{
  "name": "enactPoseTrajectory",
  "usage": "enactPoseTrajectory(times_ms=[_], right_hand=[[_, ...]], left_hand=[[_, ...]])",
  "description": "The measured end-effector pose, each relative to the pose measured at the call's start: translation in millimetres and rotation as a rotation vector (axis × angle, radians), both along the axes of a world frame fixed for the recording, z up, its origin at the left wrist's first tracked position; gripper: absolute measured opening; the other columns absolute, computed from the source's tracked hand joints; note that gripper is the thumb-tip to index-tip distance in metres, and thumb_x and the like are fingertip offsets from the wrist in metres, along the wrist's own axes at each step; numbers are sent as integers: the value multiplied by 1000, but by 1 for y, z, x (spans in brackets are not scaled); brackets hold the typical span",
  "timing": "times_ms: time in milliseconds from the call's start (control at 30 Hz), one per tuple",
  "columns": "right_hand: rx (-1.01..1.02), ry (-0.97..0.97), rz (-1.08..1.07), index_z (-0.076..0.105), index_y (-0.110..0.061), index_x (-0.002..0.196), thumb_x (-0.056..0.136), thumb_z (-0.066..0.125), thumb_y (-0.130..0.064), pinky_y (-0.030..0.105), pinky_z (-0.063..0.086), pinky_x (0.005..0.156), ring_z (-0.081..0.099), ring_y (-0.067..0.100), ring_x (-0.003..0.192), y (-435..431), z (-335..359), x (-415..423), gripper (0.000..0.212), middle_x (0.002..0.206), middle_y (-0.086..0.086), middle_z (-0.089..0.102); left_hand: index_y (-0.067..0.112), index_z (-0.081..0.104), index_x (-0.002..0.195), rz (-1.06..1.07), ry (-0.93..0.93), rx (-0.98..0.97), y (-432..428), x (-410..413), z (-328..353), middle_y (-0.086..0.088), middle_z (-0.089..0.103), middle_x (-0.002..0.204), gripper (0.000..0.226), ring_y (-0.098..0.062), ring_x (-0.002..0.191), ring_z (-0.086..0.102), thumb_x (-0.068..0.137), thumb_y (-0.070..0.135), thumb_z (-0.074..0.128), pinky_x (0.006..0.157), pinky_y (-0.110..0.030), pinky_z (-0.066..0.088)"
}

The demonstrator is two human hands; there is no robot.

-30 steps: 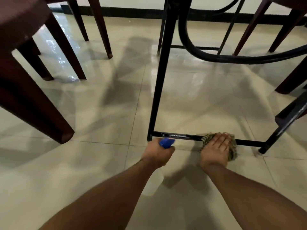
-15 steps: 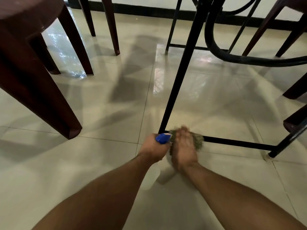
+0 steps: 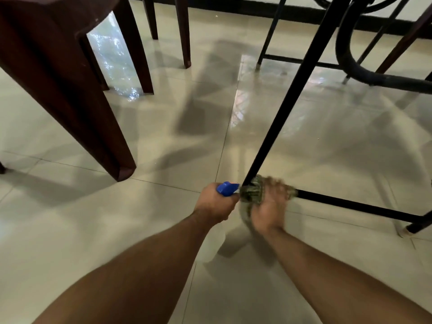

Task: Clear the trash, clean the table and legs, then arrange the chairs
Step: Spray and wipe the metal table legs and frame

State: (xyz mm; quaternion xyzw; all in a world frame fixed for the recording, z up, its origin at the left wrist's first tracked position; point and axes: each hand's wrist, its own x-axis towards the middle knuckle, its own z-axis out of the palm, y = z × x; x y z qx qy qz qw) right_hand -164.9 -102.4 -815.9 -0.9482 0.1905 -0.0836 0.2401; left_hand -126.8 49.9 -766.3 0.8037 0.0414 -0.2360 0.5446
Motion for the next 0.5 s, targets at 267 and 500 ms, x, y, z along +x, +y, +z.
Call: enactPoseTrajectory(times_ms=[267, 500], right_hand=[[431, -100, -573, 53, -1, 129, 84, 64, -1, 41, 47, 101, 53, 36, 119, 29, 18, 13, 47, 129, 19, 56], [856, 107, -642, 62, -2, 118, 96, 54, -8, 27, 43, 80, 61, 31, 108, 58, 16, 32, 25, 120, 14, 64]], left_hand=[[4, 59, 115, 138, 71, -117, 8, 0, -8, -15, 67, 87, 34, -15, 56, 58, 88, 18, 71, 45, -17, 46], [0, 62, 107, 209, 40, -123, 16, 5, -10, -18, 66, 84, 23, -17, 52, 55, 90, 15, 69, 43, -21, 46]])
